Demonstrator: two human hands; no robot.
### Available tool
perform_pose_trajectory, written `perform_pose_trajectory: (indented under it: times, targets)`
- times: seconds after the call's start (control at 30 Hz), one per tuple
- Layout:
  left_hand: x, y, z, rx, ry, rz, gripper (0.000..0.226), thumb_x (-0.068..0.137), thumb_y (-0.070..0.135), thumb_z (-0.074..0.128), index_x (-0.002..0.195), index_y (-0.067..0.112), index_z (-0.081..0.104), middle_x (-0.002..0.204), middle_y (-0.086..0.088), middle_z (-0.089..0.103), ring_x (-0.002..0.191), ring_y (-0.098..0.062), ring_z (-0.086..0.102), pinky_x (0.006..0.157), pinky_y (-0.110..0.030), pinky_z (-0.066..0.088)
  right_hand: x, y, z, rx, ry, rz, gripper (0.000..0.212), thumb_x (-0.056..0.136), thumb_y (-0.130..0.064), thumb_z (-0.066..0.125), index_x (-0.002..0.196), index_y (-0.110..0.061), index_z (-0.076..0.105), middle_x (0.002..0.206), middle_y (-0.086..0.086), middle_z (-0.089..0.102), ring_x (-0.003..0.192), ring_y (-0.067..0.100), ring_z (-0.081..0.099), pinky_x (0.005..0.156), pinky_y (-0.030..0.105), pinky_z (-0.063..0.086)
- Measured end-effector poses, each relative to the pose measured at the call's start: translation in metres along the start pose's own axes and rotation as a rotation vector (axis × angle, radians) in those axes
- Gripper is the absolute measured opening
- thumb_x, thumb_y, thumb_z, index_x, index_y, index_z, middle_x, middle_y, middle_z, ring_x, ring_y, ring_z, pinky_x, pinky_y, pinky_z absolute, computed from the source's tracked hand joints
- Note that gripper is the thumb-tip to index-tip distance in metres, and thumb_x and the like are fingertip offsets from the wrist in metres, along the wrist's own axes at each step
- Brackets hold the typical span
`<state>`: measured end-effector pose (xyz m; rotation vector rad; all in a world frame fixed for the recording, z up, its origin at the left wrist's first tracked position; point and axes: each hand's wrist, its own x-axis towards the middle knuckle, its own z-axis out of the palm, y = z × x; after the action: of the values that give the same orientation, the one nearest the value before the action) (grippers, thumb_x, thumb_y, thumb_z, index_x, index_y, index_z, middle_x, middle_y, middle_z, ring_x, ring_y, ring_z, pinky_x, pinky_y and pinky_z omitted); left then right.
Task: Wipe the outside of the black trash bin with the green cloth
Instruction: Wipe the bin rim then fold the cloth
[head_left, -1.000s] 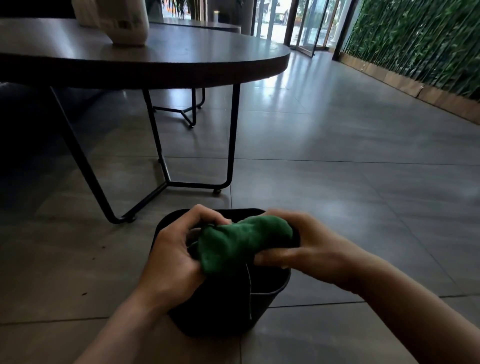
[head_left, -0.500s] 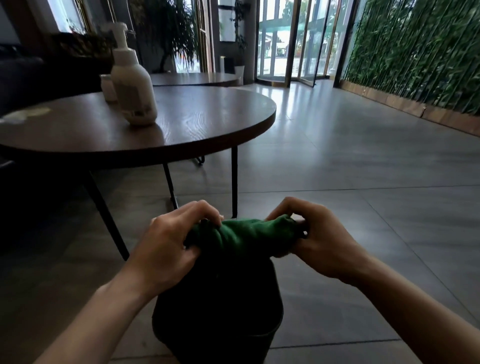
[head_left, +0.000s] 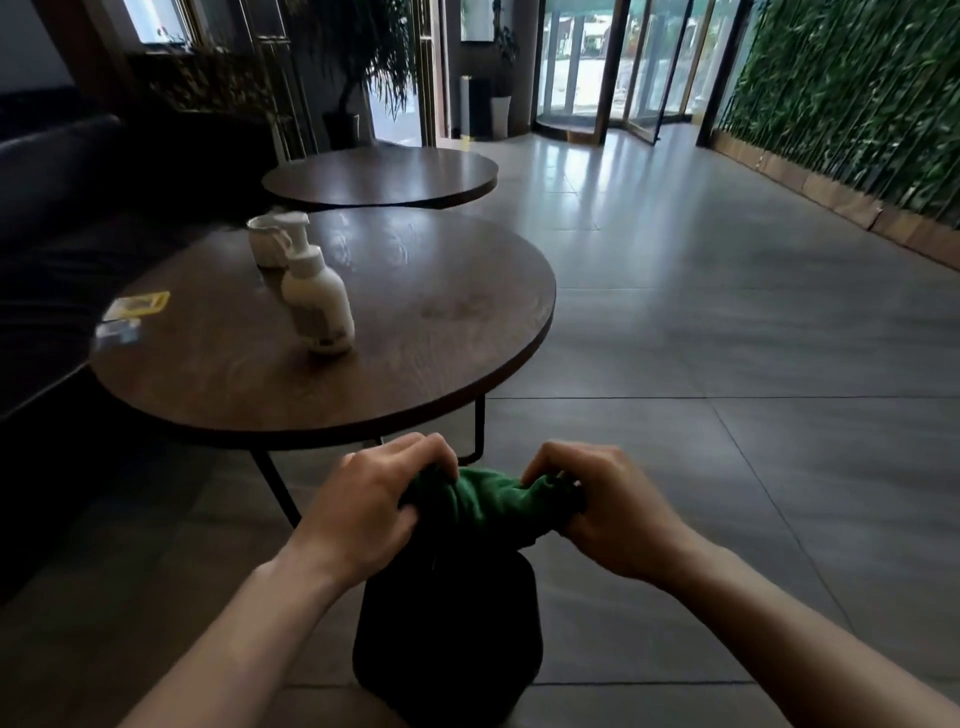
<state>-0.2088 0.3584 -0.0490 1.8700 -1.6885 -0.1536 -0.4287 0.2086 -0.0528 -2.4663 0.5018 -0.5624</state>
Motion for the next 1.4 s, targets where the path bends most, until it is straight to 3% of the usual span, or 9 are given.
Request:
perform_pose_trajectory:
  times: [0.1,0.2,0.33,0.57,0.77,1.1,1.4]
  targets:
    - [0.009,0.033,-0.042,0.035,-0.055,-0.013,0.052,0.067,0.003,0.055,0.103,0.040,0.056,0.107,0.022,0.066,0.098,-0.008,0.069,0.078,-0.036,0.057,0.009,-0.038,-0.046,-0.164,-0.067,-0.016,0.023,0.084,-0.025,0.073,0.104,-0.033,0.067,0.096,-0.021,0.067,0.087,0.011,0.067,0.070,0.038,0.056]
    - [0.021,0.070,-0.086,0.073,-0.098,-0.041,0.050,0.066,0.008,0.053,0.104,0.041,0.054,0.104,0.024,0.063,0.091,-0.005,0.066,0.075,-0.033,0.055,0.020,-0.078,-0.093,-0.264,-0.156,-0.021,0.019,0.090,-0.033,0.066,0.109,-0.031,0.064,0.102,-0.011,0.069,0.093,0.018,0.068,0.074,0.039,0.055]
    - [0.039,0.121,-0.150,0.025,-0.150,-0.143,0.053,0.064,0.006,0.049,0.101,0.044,0.053,0.097,0.026,0.061,0.079,-0.001,0.059,0.072,-0.030,0.052,0.034,-0.126,-0.153,-0.359,-0.260,0.030,0.022,0.094,-0.041,0.063,0.113,-0.030,0.059,0.109,-0.010,0.066,0.101,0.021,0.065,0.079,0.040,0.054]
    - [0.062,0.200,-0.239,-0.034,-0.166,-0.313,0.051,0.069,-0.001,0.051,0.096,0.043,0.057,0.089,0.041,0.059,0.080,0.010,0.060,0.065,-0.015,0.042,0.041,-0.194,-0.238,-0.392,-0.336,0.087,0.024,0.089,-0.037,0.065,0.109,-0.028,0.054,0.107,-0.008,0.063,0.101,0.025,0.062,0.077,0.040,0.052]
    - [0.071,0.240,-0.259,-0.014,-0.155,-0.357,0.051,0.068,0.000,0.050,0.098,0.041,0.056,0.087,0.019,0.066,0.084,-0.008,0.063,0.077,-0.033,0.053,0.036,-0.210,-0.268,-0.381,-0.296,0.092,0.025,0.094,-0.040,0.062,0.115,-0.028,0.055,0.111,-0.008,0.060,0.104,0.023,0.060,0.079,0.041,0.053]
    - [0.079,0.239,-0.253,0.054,-0.164,-0.344,0.047,0.073,-0.002,0.050,0.101,0.036,0.055,0.101,0.014,0.068,0.097,-0.021,0.065,0.085,-0.043,0.053,0.052,-0.201,-0.265,-0.408,-0.263,0.134,0.026,0.094,-0.038,0.061,0.119,-0.032,0.055,0.112,-0.007,0.059,0.103,0.024,0.061,0.074,0.038,0.050]
    - [0.139,0.154,-0.253,0.045,-0.140,-0.342,0.048,0.071,-0.004,0.049,0.100,0.034,0.055,0.096,0.012,0.066,0.092,-0.021,0.065,0.079,-0.042,0.053,0.138,-0.171,-0.232,-0.439,-0.266,0.138,0.027,0.094,-0.034,0.061,0.120,-0.030,0.057,0.112,-0.006,0.060,0.104,0.023,0.060,0.074,0.035,0.043]
